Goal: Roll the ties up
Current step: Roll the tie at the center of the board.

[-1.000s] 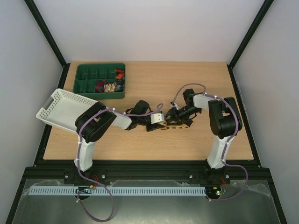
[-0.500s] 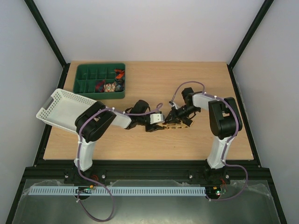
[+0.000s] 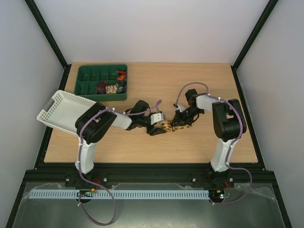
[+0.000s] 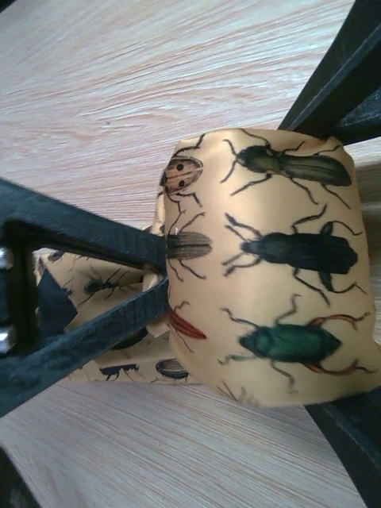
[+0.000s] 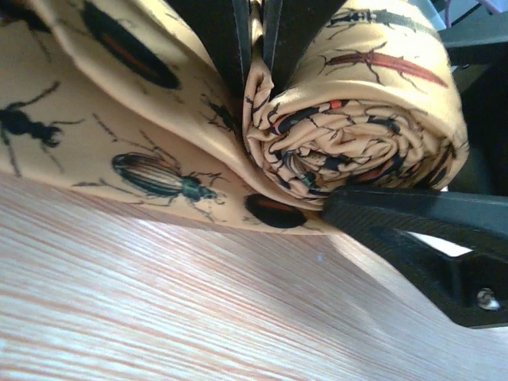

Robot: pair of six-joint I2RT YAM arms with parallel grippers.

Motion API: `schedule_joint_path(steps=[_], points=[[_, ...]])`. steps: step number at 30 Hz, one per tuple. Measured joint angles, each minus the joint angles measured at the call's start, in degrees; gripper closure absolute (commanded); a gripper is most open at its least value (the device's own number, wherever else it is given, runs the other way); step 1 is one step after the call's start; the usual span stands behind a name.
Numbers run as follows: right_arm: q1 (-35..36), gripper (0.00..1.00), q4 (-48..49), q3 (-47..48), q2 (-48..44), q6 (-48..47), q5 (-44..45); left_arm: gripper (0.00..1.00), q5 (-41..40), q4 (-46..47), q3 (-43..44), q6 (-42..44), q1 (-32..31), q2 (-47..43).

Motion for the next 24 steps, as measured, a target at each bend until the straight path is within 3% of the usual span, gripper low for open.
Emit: schedule_joint_path(steps=[5, 13, 18, 21, 24], points=[[-0.04, 0.99, 0.0, 0.11, 0.72, -0.02, 1.79, 0.27, -0.02, 5.35, -0.42, -6.54, -0.02, 0.39], [-0.11, 0.99, -0.94, 1.05, 1.68, -0.07, 2.05, 0.34, -1.68, 15.3, -0.87, -13.75, -1.53, 4.94], [-0.22, 0.98, -1.75, 1.68, 2.23, -0.07, 1.79, 0.63, -4.31, 16.11, 0.33, -12.66, -2.93, 5.88], [-0.35, 0.87, -2.19, 2.23, 2.43, -0.2, 1.86, 0.74, -4.72, 15.65, 0.76, -10.67, -3.02, 5.92], [-1.05, 0.76, -2.91, 2.56, 2.4, -0.76, 1.4, 0.79, -4.87, 15.78, 0.63, -9.7, -3.02, 5.9]])
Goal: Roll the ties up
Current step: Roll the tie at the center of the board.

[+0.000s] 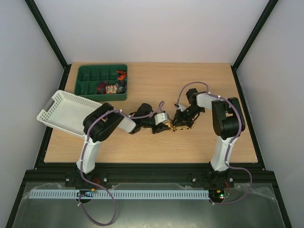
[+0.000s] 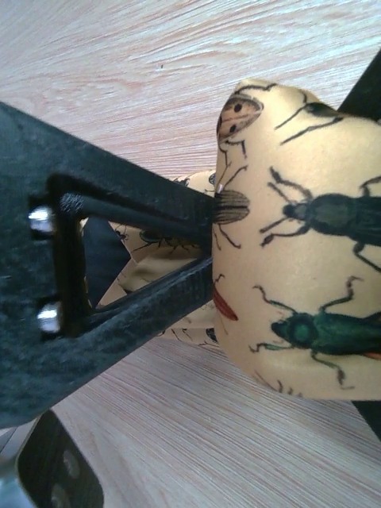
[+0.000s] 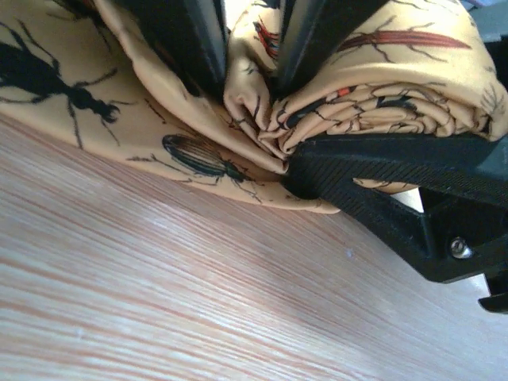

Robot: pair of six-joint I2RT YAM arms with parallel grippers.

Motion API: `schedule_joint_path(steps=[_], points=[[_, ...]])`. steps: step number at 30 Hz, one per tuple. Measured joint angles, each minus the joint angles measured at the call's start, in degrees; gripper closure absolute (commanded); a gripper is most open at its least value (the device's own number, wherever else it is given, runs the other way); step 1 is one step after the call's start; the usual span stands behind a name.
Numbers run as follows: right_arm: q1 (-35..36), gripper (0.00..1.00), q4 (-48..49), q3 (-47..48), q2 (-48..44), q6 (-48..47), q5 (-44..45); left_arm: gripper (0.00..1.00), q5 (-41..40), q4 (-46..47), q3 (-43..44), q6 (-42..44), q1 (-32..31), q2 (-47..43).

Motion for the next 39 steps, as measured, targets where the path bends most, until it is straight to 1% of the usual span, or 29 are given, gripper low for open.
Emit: schedule_joint_path(steps=[3, 6, 11, 17, 21, 24, 29, 36, 39], points=[[-1.36, 0.71, -1.66, 0.81, -0.31, -0.83, -0.61, 0.79, -0.24, 0.66, -0.79, 1.44, 0.02, -0.26], [-3.41, 0.72, -2.8, 1.14, -1.2, -2.12, -1.42, 0.8, -0.24, 0.81, -1.53, 2.82, 0.0, -0.68], [-5.01, 0.78, -2.91, 3.21, -2.4, -1.7, -2.47, 0.8, -0.15, 0.85, -1.75, 4.2, 0.0, -0.76], [-3.26, 0.86, -1.92, 3.52, -1.4, -1.09, -1.81, 0.8, -0.15, 0.66, -1.64, 4.68, 0.0, -0.76], [-2.29, 0.87, -0.7, -0.02, -0.98, -1.86, 1.14, 0.8, -0.22, 0.22, -1.36, 3.96, 0.0, -0.76], [-2.25, 0.88, 0.66, -1.66, -1.6, -2.82, 1.4, 0.79, -0.26, 0.04, -1.27, 3.17, 0.0, -0.76], [-2.23, 0.89, 1.81, -2.45, -1.99, -4.26, 2.19, 0.79, -0.33, 0.11, -1.33, 0.02, 0.26, -1.2], [-2.25, 0.89, 2.1, -2.69, -2.08, -4.9, 2.34, 0.78, -1.84, 1.14, -1.44, -11.37, 0.48, -2.1], [-2.25, 0.88, 2.12, -2.69, -2.08, -5.14, 2.4, 0.78, -3.56, 2.14, -1.44, -13.79, 0.55, -2.29]])
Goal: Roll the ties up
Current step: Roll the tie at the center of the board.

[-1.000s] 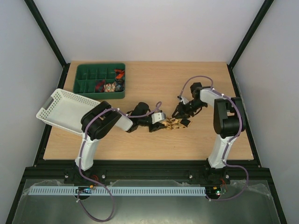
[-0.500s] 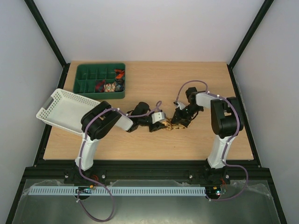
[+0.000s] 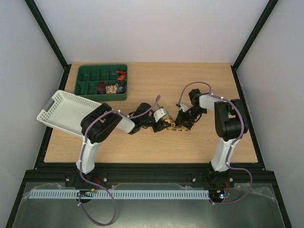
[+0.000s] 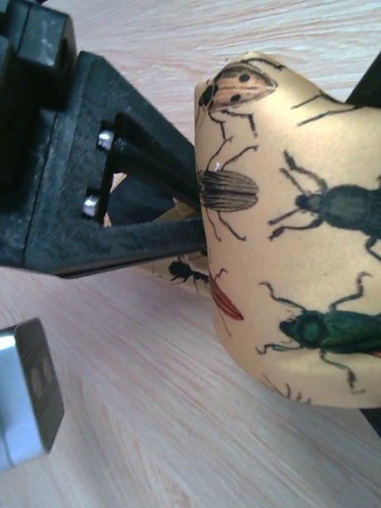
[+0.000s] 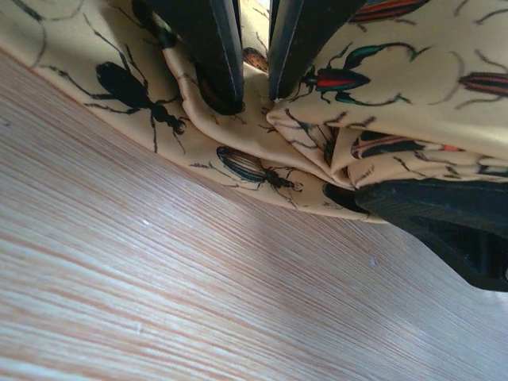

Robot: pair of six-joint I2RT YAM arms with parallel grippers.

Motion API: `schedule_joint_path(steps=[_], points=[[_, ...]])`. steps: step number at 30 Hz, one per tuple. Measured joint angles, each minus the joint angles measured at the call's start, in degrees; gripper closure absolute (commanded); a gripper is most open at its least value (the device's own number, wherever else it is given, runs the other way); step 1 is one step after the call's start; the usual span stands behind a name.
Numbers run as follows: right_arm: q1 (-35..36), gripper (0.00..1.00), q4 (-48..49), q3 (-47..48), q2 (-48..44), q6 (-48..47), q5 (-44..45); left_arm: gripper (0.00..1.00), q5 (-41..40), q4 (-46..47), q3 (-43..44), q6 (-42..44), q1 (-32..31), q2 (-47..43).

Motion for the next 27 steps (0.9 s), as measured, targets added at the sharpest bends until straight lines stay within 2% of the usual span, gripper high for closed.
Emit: schedule_joint_path(steps=[4, 10, 14, 16, 23, 25, 27], points=[[0.0, 0.88, 0.0, 0.02, 0.02, -0.17, 0.0, 0.78, -2.58, 0.02, -0.11, 1.81, -0.31, -0.37], [0.13, 0.82, -0.28, 0.46, 0.13, -0.61, -0.09, 0.78, -4.22, -2.08, -1.44, 11.72, -1.2, -0.61], [0.26, 0.72, -0.98, 1.29, 0.37, -1.14, -0.42, 0.76, -4.9, -3.37, -2.05, 17.38, -1.7, -1.51], [0.24, 0.63, -1.79, 2.34, 0.57, -1.62, -0.33, 0.75, -5.18, -3.87, -2.27, 19.26, -1.81, -1.79], [-2.67, 0.38, -5.42, 6.8, 0.22, -2.36, 0.59, 0.75, -5.79, -5.66, -2.43, 22.08, -1.81, -2.6], [-3.61, 0.34, -6.78, 7.04, -0.81, -2.91, -1.09, 0.75, -5.77, -5.97, -2.27, 22.08, -1.81, -2.6], [-4.02, 0.33, -8.24, 6.82, -2.25, -2.89, -3.93, 0.75, -5.77, -6.12, -2.19, 22.08, -1.81, -2.6]])
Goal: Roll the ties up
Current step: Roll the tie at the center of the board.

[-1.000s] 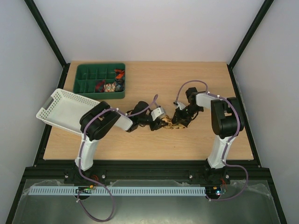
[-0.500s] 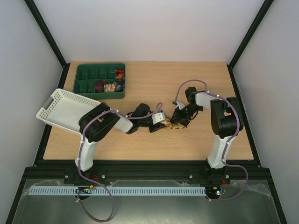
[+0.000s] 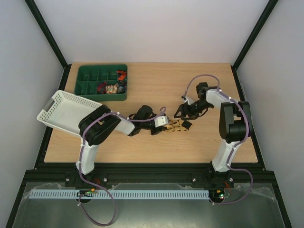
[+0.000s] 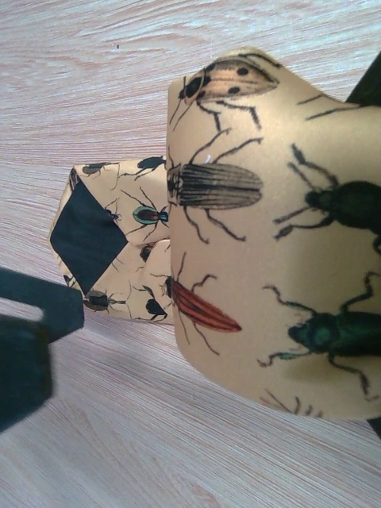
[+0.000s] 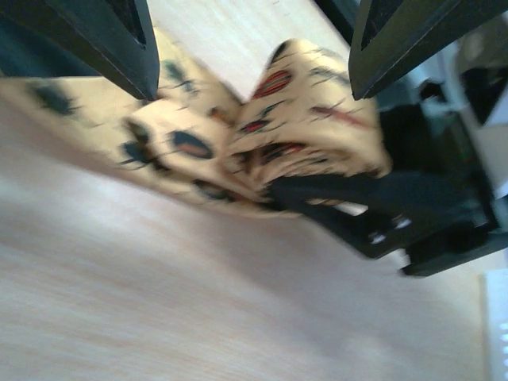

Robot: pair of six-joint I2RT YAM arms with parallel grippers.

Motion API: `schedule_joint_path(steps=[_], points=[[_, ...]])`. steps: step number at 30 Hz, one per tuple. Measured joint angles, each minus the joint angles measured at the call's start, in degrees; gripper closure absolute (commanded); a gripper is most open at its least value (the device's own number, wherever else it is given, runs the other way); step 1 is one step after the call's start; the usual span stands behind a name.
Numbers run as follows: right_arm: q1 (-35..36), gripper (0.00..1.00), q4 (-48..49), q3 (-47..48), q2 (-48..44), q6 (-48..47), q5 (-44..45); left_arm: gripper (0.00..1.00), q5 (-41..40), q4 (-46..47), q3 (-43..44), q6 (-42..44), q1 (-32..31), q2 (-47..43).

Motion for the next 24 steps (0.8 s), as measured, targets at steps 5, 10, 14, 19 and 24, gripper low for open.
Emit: schedule_joint_path(steps=[5, 10, 14, 19, 24], points=[[1.49, 0.37, -0.9, -2.58, -2.1, 2.03, -6.71, 0.75, 0.04, -0.76, 0.35, -0.07, 0.0, 0.0], [3.74, 0.5, 0.83, -4.09, -0.44, 4.92, -8.09, 0.75, 0.07, -1.05, 0.48, -0.07, 0.0, 0.0], [4.57, 0.68, 3.26, -4.09, 1.11, 6.47, -7.67, 0.74, 0.09, -1.09, 0.5, -0.07, 0.0, -0.02], [4.61, 0.97, 4.13, -4.11, 1.53, 7.74, -8.63, 0.72, 0.09, -1.6, 0.81, -0.26, 0.0, -0.02], [4.59, 0.99, 3.96, -3.87, 1.66, 6.4, -9.09, 0.59, 0.5, -2.84, 1.4, -0.57, 0.02, -0.02]])
